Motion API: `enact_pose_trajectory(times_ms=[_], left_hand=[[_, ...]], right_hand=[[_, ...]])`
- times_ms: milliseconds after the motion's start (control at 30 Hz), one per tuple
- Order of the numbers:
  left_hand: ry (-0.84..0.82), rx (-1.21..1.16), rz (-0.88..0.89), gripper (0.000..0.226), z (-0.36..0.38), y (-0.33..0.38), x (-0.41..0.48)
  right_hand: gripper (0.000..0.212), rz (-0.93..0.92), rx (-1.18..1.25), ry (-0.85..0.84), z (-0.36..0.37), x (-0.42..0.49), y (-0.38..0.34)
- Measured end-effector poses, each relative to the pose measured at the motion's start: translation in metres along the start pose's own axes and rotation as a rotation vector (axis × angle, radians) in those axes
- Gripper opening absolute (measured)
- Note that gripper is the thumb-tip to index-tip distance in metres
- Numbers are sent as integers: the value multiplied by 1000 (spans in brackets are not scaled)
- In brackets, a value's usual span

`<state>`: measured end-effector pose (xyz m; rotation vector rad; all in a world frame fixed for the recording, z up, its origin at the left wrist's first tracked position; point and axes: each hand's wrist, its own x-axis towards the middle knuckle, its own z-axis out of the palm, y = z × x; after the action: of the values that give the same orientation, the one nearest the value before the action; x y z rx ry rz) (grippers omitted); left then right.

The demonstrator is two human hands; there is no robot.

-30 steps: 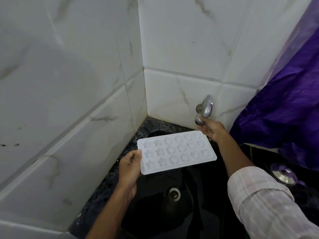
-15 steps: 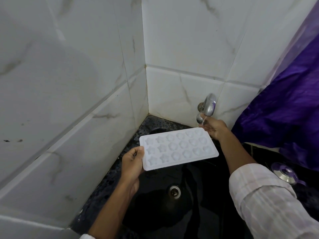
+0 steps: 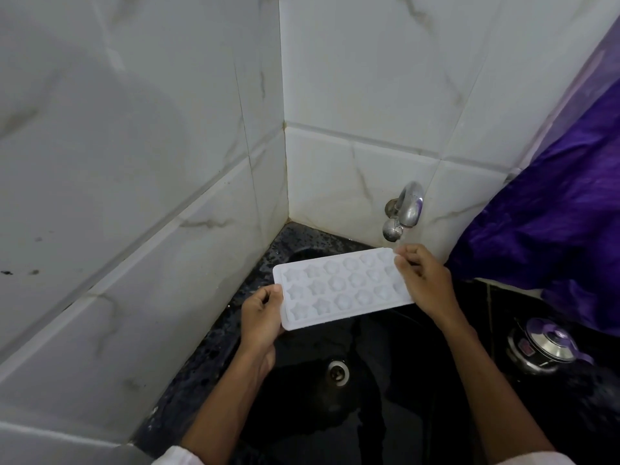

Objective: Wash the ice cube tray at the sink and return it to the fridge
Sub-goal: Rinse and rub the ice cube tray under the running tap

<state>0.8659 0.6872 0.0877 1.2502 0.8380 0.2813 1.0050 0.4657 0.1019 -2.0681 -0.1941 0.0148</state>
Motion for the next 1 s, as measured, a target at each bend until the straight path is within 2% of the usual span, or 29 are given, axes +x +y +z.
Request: enact_pose_trajectory(times_ms=[100, 200, 333, 500, 700, 867, 1000], left_hand=[[-28, 4, 4, 23, 5, -1, -3], [-42, 10, 22, 23, 10, 2, -5], [-31, 13, 32, 23, 10, 5, -5], [-24, -2, 34, 24, 9, 5, -5], [-30, -17, 31, 24, 10, 3, -5], [-35, -17, 45, 24, 7, 4, -6], [-38, -21, 47, 24, 10, 5, -8]], right_hand=[[20, -78, -100, -102, -1, 2, 9], [30, -183, -310, -186, -4, 7, 11], [36, -174, -425, -286, -9, 14, 14], [30, -169, -373, -269, -14, 21, 10], [33, -244, -470, -259, -9, 23, 3], [27, -192, -455, -286, -13, 23, 0], [34, -192, -507, -290, -11, 23, -2]])
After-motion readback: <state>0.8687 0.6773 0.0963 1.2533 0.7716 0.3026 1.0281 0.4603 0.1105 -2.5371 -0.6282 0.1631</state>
